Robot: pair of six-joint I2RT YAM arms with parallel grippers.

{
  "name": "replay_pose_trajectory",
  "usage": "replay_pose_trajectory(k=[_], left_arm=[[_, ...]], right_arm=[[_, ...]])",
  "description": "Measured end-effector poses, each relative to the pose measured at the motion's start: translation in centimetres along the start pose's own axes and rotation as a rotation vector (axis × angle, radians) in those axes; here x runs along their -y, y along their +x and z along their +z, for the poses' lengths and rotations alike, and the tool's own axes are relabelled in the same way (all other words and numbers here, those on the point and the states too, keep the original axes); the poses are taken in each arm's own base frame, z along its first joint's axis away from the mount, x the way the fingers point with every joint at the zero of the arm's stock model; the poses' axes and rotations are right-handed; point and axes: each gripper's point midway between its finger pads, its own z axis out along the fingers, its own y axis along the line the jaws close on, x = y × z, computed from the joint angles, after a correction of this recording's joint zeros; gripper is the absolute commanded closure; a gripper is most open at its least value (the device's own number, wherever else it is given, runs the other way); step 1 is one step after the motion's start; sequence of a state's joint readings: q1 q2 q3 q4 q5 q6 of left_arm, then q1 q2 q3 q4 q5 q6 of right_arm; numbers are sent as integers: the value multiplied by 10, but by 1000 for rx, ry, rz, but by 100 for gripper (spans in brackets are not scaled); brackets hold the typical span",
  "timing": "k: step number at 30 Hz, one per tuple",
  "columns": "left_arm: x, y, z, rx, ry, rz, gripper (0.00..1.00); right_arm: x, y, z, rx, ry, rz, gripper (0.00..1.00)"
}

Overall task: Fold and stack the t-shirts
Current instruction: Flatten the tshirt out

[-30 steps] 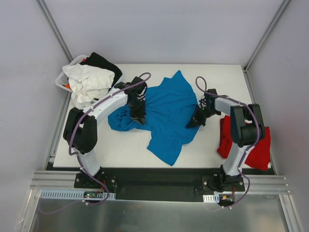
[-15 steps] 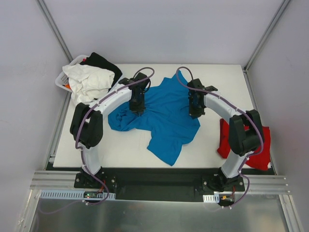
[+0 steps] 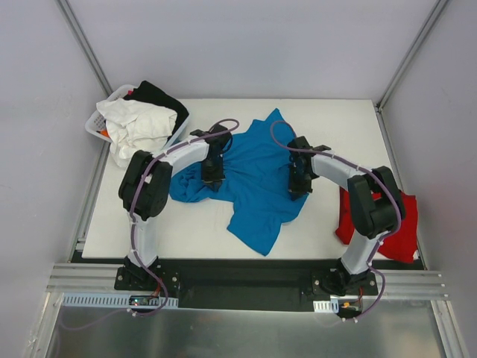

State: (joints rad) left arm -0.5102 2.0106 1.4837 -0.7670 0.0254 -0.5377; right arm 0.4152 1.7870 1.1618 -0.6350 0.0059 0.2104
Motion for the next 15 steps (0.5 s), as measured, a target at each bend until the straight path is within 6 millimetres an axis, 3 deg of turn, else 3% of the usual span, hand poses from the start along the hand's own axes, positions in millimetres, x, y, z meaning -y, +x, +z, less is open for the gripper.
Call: replay_pose_trajectory(k=[4,15], left_arm=[[-2,3,1,6,3,4,85],[-7,3,11,68,24,15,89]], right_arm=[[-3,9,4,-26,-24,7,99],[-16,1,9,-1,-85,16,99]])
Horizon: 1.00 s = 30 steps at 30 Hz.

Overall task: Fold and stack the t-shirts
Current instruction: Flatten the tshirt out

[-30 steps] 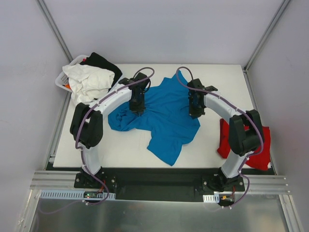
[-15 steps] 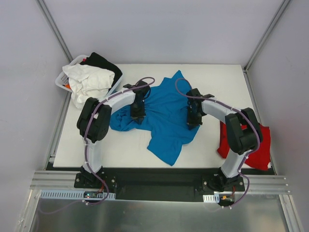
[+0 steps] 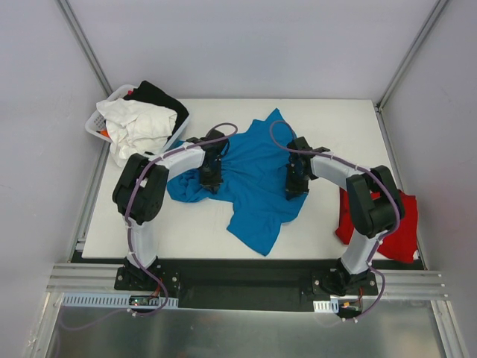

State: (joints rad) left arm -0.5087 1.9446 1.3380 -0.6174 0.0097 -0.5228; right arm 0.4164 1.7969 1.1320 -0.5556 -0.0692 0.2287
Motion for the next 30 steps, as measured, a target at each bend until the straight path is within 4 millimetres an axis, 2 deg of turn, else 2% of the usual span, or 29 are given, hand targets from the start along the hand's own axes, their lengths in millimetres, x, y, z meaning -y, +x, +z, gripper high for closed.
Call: replay_pose_trajectory(k=[5,14,23,30], left_arm=[[-1,-8,1,38,-4,26,89],[-9,-37,4,136,-10,25,90],[-10,-45,6,174,-17,32,89],[-6,-57,9,196,-5,31,89]], right_arm=[[-1,-2,1,10,-4,-9,99],[-3,-9,2,22,-11,-33,99],[-2,-14,4,22,-55,-5,99],[5,-37,6,12,-121,55,99]])
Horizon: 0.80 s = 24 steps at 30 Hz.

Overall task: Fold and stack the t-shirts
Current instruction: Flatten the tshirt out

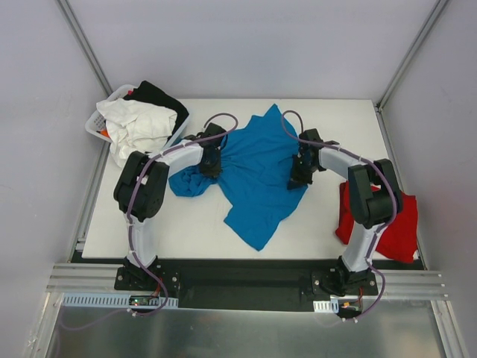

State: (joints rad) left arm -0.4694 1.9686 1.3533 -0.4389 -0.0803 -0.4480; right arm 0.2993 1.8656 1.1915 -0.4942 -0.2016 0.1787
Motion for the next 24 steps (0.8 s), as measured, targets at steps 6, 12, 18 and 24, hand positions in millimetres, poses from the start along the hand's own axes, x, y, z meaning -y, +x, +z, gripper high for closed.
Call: replay_pose_trajectory(k=[6,12,18,24], left_arm=[[8,-17,5,28,16,19,88],[15,-23,7,36,40,32,87],[16,-17,3,38,56,31,86],[14,2,-37,30,59,44,81]], right_arm=[[6,-28,1,16,-26,44,99],[26,-63,-3,60,-29,113,99],[37,-66,-10,58,-33,137,99],[-3,-24,-38,24,-92,62,99]])
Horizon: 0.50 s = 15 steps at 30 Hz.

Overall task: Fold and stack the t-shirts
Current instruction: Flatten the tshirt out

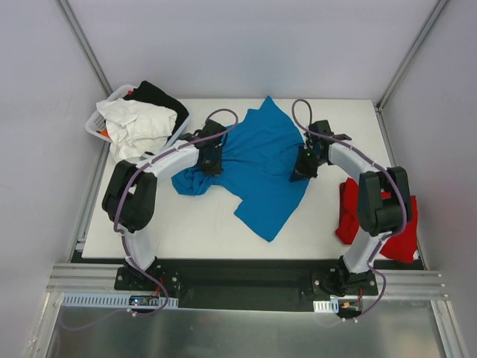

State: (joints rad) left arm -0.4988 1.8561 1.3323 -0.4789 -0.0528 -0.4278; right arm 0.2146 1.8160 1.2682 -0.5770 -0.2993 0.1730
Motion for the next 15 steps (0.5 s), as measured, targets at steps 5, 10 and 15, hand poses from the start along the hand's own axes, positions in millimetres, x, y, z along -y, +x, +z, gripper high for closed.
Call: replay_pose_trajectory(k=[5,10,15], left_arm=[[20,-22,-28,31,51,3,82],[23,-10,-25,-34,66,-12,82],[21,12,-21,-106,69,-31,83]], right_arm=[[-41,32,-12,-20,-68,-72,99],[-33,80,5,-131,-38,-57,99],[-27,113,15,-200,0,-70,99]])
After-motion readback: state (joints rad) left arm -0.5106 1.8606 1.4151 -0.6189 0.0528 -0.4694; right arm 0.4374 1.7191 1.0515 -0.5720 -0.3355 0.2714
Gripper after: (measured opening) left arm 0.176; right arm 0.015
